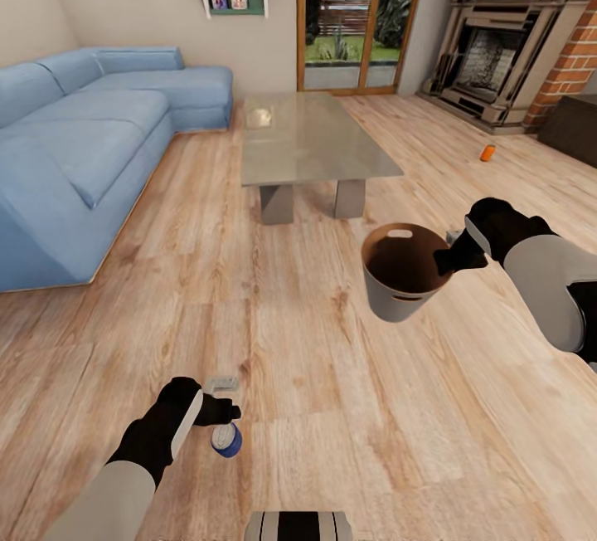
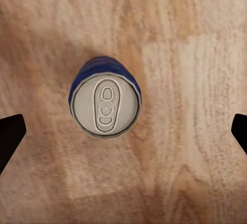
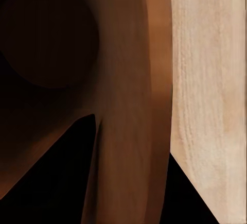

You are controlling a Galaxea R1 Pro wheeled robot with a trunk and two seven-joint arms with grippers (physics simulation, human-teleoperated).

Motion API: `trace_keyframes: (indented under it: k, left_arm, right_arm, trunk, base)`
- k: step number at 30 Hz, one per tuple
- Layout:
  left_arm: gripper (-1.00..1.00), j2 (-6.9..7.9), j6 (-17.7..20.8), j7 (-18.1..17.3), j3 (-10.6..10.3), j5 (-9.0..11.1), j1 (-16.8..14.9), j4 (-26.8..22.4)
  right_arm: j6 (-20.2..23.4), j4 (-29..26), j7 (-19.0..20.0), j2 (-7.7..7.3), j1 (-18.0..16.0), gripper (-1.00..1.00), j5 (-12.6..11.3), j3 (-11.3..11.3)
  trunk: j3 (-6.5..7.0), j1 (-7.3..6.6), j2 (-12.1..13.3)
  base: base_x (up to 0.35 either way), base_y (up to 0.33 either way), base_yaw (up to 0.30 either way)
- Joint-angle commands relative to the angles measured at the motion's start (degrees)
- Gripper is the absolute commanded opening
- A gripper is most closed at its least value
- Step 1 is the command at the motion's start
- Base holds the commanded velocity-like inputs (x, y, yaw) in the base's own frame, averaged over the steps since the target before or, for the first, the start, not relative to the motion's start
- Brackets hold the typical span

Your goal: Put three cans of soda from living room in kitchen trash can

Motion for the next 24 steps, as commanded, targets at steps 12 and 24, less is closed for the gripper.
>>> trace_keyframes:
  k: [12,24]
  left_arm:
    - [1.00,0.01,0.0,0.0,0.0,0.0,0.0,-0.4]
    - [1.00,0.08,0.1,-0.1,-0.1,0.0,0.1,-2.7]
  right_arm:
    - [0.1,-0.1,0.1,-0.03,-0.1,-1.00,0.9,-0.6]
    - [0.1,-0.1,0.1,0.05,0.0,-1.00,2.6,-0.7]
  trunk:
    - [-3.26,0.25,-0.1]
    - [-4.32,0.25,-0.1]
  base:
    - [0.001,0.000,0.000]
    - [0.000,0.000,0.000]
